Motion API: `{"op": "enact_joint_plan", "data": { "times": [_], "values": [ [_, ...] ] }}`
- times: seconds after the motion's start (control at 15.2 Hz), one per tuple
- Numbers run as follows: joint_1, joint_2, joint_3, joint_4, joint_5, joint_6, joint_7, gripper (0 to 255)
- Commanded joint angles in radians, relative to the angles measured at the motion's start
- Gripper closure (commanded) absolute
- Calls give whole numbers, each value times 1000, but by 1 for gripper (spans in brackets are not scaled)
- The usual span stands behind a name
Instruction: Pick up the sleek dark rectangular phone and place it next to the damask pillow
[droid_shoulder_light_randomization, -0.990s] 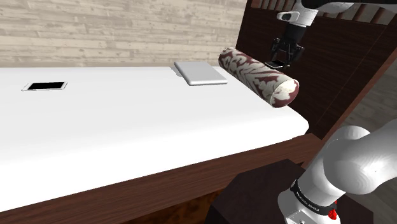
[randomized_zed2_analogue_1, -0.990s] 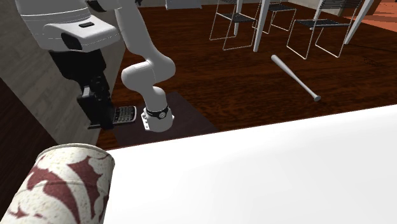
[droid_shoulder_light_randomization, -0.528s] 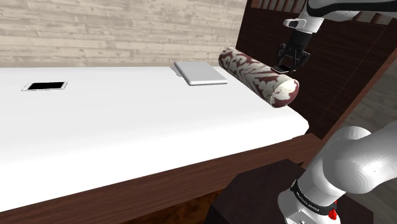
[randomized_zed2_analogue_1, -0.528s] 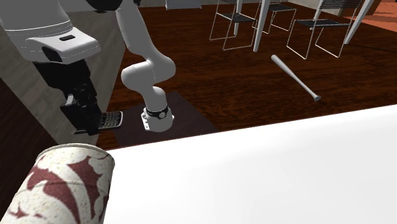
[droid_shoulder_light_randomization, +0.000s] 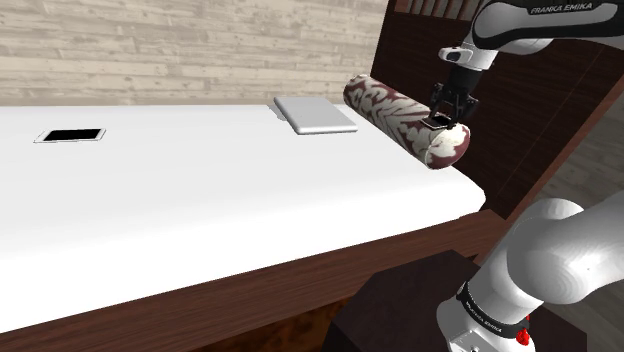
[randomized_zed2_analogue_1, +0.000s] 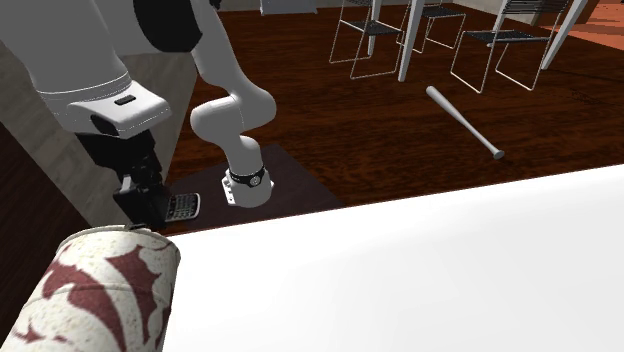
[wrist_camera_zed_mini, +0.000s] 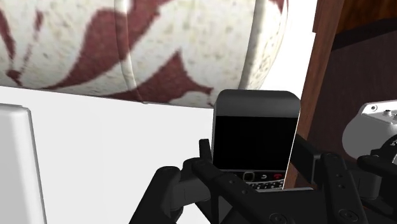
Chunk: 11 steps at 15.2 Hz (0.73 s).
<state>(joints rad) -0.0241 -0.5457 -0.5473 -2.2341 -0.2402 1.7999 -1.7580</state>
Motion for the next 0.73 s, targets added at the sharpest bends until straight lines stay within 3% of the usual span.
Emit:
{"op": "enact_joint_plan", "data": {
  "times": [0.0, 0.66],
  "values": [
    [-2, 0, -5, -24, -4, 25, 0, 255],
    [-8, 15, -37, -145, -21, 161, -1, 255]
  ]
}}
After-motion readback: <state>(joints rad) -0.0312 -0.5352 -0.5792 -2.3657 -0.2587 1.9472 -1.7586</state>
